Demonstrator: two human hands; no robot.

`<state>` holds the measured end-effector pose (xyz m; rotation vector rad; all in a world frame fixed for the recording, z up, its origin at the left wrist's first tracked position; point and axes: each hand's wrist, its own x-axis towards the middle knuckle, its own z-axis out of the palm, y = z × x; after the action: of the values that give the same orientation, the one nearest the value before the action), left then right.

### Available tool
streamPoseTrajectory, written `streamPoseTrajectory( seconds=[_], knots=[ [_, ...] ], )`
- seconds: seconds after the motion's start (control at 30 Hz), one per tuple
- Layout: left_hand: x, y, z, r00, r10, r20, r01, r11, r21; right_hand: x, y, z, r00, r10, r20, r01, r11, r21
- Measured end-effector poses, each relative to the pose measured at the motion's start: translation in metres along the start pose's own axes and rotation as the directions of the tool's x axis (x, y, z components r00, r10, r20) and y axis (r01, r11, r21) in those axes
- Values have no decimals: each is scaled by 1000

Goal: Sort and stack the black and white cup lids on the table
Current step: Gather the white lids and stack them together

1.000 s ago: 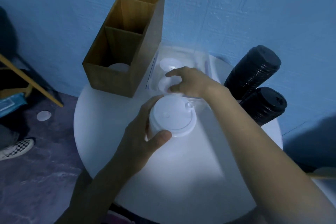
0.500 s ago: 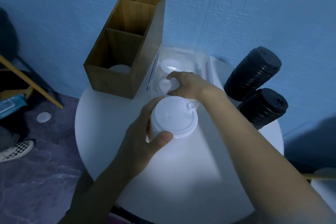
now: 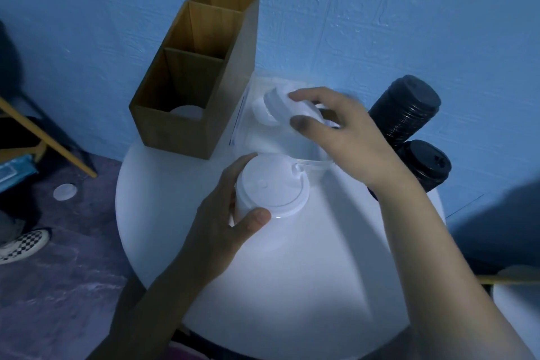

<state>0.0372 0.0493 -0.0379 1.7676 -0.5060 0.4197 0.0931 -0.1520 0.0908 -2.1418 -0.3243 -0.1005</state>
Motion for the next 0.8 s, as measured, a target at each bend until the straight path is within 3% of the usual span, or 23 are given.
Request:
streamPoseTrajectory(
  seconds=[0.13,0.4,0.63,0.8],
  knots=[
    [-1,-2,0,1000,-26,3,26,1000,-4,-53,4,-1,996,-11,92,-3,990,143],
    [-6,-3,-2,995,-77,58,75,997,26,-100,32,15,994,62,86,-88,937,337],
    [-6,-6,-2,992,-95,79,95,995,6,-100,37,1,965,165,-203,-57,890,453],
    [-6,-10,-1,994,-84,70,83,996,22,-100,25,-2,979,145,-141,-83,923,375]
  ],
)
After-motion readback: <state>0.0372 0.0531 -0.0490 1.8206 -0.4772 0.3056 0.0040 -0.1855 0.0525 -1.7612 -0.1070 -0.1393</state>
